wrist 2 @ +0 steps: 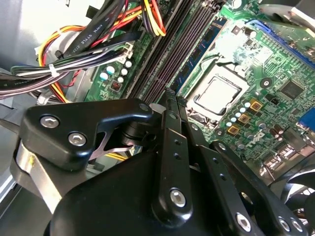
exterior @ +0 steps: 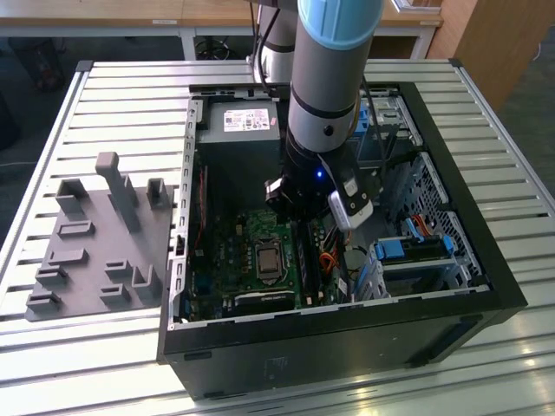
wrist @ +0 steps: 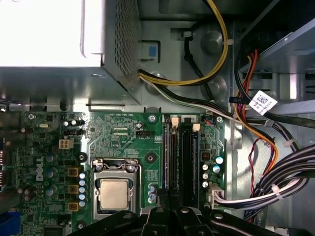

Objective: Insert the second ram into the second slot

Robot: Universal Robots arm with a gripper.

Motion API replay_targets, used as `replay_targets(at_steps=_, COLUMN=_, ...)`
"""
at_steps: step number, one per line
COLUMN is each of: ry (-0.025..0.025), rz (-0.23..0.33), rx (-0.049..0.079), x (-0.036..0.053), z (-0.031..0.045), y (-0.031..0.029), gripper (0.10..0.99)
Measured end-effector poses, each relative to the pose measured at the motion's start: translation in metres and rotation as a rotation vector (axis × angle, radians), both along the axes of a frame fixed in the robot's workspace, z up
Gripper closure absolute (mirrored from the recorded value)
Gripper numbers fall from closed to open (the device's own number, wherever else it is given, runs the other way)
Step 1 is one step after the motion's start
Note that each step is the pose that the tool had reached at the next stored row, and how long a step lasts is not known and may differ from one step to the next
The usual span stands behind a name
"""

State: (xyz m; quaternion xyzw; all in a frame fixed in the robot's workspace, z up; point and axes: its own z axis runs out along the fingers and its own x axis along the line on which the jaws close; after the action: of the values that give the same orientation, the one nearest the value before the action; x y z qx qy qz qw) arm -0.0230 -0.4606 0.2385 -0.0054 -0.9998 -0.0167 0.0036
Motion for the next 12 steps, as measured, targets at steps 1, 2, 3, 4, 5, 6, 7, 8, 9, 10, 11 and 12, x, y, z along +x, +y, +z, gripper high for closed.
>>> replay_targets(at_steps=1, ry=0.0000, rz=0.000, rx=0.000, x=0.0001, z=-0.0006, y=0.0000, gripper=0.973)
replay_targets(at_steps=2, ry=0.0001, rz=0.000, rx=0.000, x=0.0001, z=-0.0008, y=-0.0001, gripper=0.973)
replay_targets(at_steps=3, ry=0.0001, rz=0.000, rx=0.000, x=0.0001, z=-0.0009, y=-0.0001, gripper=0.973)
replay_targets(at_steps=4, ry=0.0000, rz=0.000, rx=0.000, x=0.0001, z=-0.0011, y=0.0000, gripper=0.973)
replay_targets(at_steps=5, ry=0.0000, rz=0.000, rx=0.000, x=0.0001, z=-0.0011, y=0.0000, gripper=0.973)
replay_targets(at_steps=6, ry=0.0000, rz=0.000, rx=0.000, x=0.0001, z=-0.0012, y=0.0000, gripper=0.973)
replay_targets(at_steps=7, ry=-0.0001, rz=0.000, rx=0.000, x=0.0001, z=-0.0013, y=0.0000, gripper=0.973)
replay_targets(at_steps=8, ry=0.0000, rz=0.000, rx=0.000, x=0.0006, z=-0.0014, y=0.0000, gripper=0.973)
replay_targets(at_steps=9, ry=0.0000, rz=0.000, rx=0.000, x=0.0011, z=-0.0015, y=0.0000, gripper=0.973)
replay_targets(at_steps=10, ry=-0.0001, rz=0.000, rx=0.000, x=0.0015, z=-0.0016, y=0.0000, gripper=0.973)
replay_targets(at_steps=11, ry=-0.0001, rz=0.000, rx=0.000, x=0.0018, z=-0.0018, y=0.0000, gripper=0.973)
replay_targets(at_steps=12, ry=-0.0001, rz=0.000, rx=0.000, x=0.0020, z=-0.0021, y=0.0000, gripper=0.973)
